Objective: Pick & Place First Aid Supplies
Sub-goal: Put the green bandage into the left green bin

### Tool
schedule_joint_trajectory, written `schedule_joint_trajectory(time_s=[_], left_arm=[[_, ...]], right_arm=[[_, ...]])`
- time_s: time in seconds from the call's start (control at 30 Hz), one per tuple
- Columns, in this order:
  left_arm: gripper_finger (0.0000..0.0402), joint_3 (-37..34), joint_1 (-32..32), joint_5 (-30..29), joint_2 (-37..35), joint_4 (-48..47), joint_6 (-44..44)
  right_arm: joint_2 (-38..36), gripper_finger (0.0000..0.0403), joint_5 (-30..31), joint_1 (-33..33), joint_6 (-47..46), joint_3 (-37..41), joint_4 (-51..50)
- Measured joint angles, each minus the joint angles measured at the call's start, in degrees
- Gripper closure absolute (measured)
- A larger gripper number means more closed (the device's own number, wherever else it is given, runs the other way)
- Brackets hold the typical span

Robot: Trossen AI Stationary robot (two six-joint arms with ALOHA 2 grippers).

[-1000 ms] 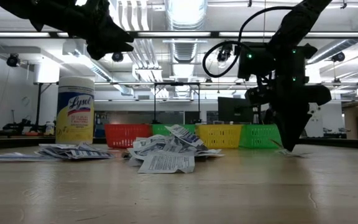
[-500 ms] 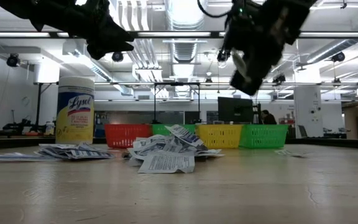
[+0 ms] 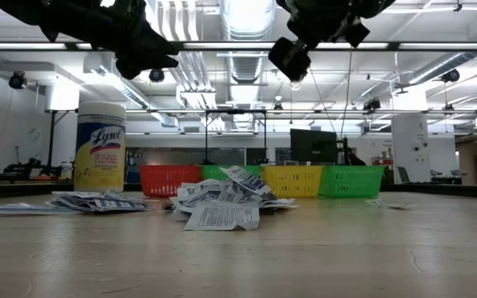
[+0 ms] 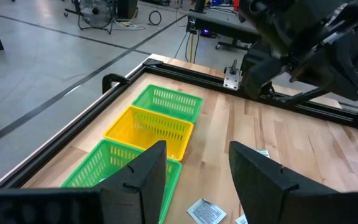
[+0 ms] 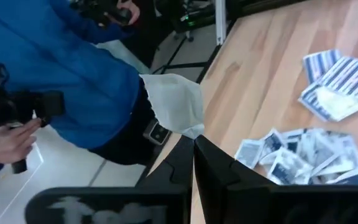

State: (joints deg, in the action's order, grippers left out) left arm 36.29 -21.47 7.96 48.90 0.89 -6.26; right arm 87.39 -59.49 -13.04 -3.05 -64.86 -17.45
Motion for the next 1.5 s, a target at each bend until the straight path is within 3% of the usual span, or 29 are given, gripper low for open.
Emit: schedule_joint_trajectory(time_s=[0.07,0.3,0.43,0.77,1.23,1.5], left_arm=[[0.0227,0.0,0.0,0.0,0.0,0.0,0.0],[0.0227,0.0,0.0,0.0,0.0,0.0,0.0],[0.0227,0.0,0.0,0.0,-0.3,-0.1,0.2],[0.0227,0.0,0.0,-0.1,-3.5,-0.4,1.9],[0.0227,0.0,0.0,-0.1,-8.9,-4.8,2.7],[0.0227,0.0,0.0,-0.8,-11.5,-6.5,3.1]], right_arm=[[0.5,0.0394,4.8,0.0,-0.6,-1.1,-0.1],[3.0,0.0394,38.5,-0.5,-1.0,-5.9,-1.6],[5.8,0.0394,48.3,-1.6,3.3,-10.9,-6.7],[19.9,0.0394,52.0,-5.2,8.3,-24.2,-16.2],[37.6,0.0394,52.3,-6.8,12.5,-40.0,-32.5],[45.2,0.0394,57.6,-6.9,14.3,-50.4,-40.4]])
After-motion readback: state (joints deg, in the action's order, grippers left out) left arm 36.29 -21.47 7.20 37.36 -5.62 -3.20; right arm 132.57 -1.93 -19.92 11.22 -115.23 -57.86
